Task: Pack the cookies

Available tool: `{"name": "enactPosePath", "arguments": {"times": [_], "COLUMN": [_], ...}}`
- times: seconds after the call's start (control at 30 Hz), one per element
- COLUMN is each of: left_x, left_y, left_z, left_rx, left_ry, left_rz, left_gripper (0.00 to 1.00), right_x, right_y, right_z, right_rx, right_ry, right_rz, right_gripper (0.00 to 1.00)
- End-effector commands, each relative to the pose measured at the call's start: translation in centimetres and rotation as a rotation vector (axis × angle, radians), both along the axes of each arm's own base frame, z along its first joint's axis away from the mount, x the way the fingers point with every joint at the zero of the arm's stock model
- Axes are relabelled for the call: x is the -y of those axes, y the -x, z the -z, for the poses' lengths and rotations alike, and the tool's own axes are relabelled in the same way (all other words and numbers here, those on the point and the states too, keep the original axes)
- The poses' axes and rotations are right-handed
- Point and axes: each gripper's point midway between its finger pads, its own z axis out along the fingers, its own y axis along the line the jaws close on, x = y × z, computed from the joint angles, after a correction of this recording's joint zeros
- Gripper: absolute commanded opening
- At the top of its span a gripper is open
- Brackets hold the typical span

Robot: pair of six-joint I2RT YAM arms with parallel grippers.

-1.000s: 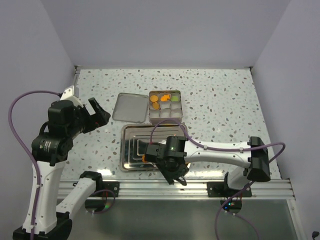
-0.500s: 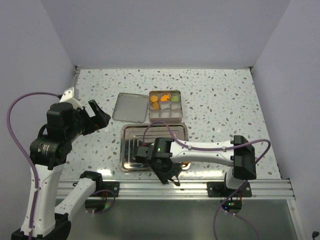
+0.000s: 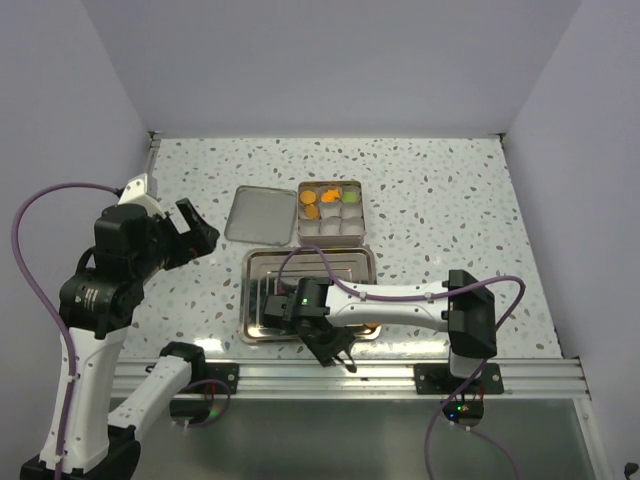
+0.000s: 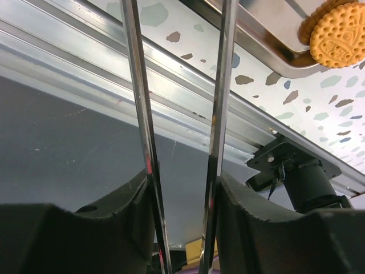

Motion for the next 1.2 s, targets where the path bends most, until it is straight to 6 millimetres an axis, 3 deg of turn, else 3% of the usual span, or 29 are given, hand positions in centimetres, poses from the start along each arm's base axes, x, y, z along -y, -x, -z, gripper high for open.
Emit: {"name": "enactPosePath", "arguments": {"times": [0.0,0.2,0.37,0.47,0.73,0.97,1.17], "left_x": [-0.1,-0.3,-0.3,-0.2,-0.2,-0.2,-0.4], "left_y": [-0.3,-0.4,-0.6,-0.8,-1.3,-1.6,-1.9], "left_z": [-1.4,-1.4,-1.4,-1.5,-2.3,-2.8,-3.5], "left_rx": [0.046,0.047,0.044,0.046,0.056,0.058,0.069], "left_ry": [-0.015,-0.020,-0.017,-0.018,-0.018,-0.021,-0.025], "left_rz": [0.001,-0.007,-0.010,-0.010,-0.010,-0.016,-0.026], "left_gripper": [1.00,1.00,1.00,1.00,1.00,1.00,1.00], "right_x": [0.0,0.7,1.2,1.3,2.5,4.0,3.8], "right_y": [-0.1,0.4,-1.3,-3.5,-12.0,-18.6,-21.9], "right_z": [-1.1,-1.6,-3.2,-5.1,-10.6,-11.2,-10.3], "right_rx": [0.012,-0.002,0.056,0.095,0.198,0.217,0.189], "right_ry": [-0.011,-0.020,-0.014,-0.044,-0.177,-0.238,-0.273], "right_rz": [-0.009,0.000,0.019,0.055,0.198,0.313,0.345], "right_gripper": [0.40,0.35,0.34,0.34,0.36,0.36,0.36]}}
